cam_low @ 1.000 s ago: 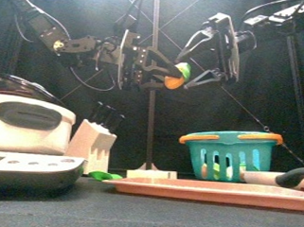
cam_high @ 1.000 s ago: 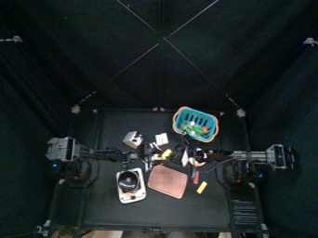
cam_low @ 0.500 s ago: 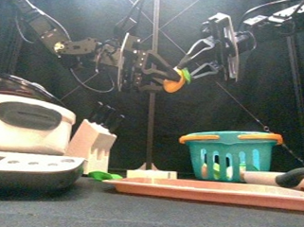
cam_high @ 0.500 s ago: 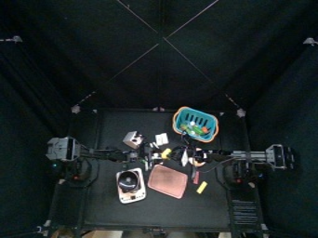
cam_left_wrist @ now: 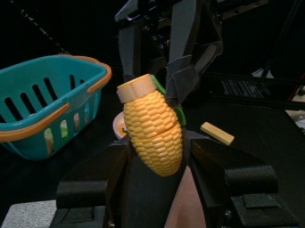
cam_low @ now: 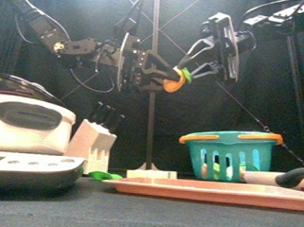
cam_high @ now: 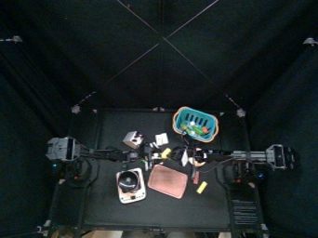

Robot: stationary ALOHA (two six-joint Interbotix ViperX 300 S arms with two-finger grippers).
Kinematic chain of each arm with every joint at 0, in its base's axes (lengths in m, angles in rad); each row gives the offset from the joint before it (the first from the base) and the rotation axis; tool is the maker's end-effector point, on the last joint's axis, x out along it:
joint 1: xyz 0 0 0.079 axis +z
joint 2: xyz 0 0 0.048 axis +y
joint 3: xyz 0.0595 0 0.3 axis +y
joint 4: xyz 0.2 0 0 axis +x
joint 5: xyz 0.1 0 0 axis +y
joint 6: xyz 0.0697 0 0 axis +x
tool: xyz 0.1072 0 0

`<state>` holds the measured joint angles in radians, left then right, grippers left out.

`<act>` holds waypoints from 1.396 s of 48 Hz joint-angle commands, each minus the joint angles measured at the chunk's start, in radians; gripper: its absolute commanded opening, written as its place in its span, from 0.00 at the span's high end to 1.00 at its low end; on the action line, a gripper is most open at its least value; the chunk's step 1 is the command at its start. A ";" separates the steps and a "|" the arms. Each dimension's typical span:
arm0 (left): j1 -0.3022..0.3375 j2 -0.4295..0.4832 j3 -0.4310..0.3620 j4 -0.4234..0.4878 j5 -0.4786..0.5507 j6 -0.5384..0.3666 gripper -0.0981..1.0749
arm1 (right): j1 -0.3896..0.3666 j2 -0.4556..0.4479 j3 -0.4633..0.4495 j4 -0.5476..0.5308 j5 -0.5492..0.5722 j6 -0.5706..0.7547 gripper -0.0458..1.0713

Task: Remove corn husk

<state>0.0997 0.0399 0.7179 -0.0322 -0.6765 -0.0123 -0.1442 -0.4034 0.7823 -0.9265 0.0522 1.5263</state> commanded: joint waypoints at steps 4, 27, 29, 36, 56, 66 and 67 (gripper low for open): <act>0.005 -0.020 -0.003 0.000 -0.012 0.003 0.40 | 0.002 -0.037 0.006 0.000 0.003 -0.002 0.88; 0.009 -0.021 0.002 -0.002 -0.015 0.003 0.40 | 0.003 -0.080 0.043 0.046 0.006 -0.006 0.89; 0.009 -0.021 0.003 -0.002 -0.014 0.003 0.40 | 0.003 -0.081 0.046 0.046 0.005 -0.006 0.89; 0.011 -0.021 0.006 0.000 -0.015 0.003 0.40 | 0.003 -0.084 0.049 0.048 0.005 -0.006 0.89; 0.015 -0.035 0.018 -0.002 -0.015 0.002 0.40 | 0.005 -0.087 0.054 0.051 0.005 -0.006 0.89; 0.015 -0.038 0.020 -0.002 -0.015 0.003 0.40 | 0.005 -0.083 0.057 0.051 0.005 -0.005 0.89; 0.015 -0.038 0.023 -0.002 -0.014 0.003 0.40 | 0.005 -0.083 0.058 0.051 0.005 -0.005 0.89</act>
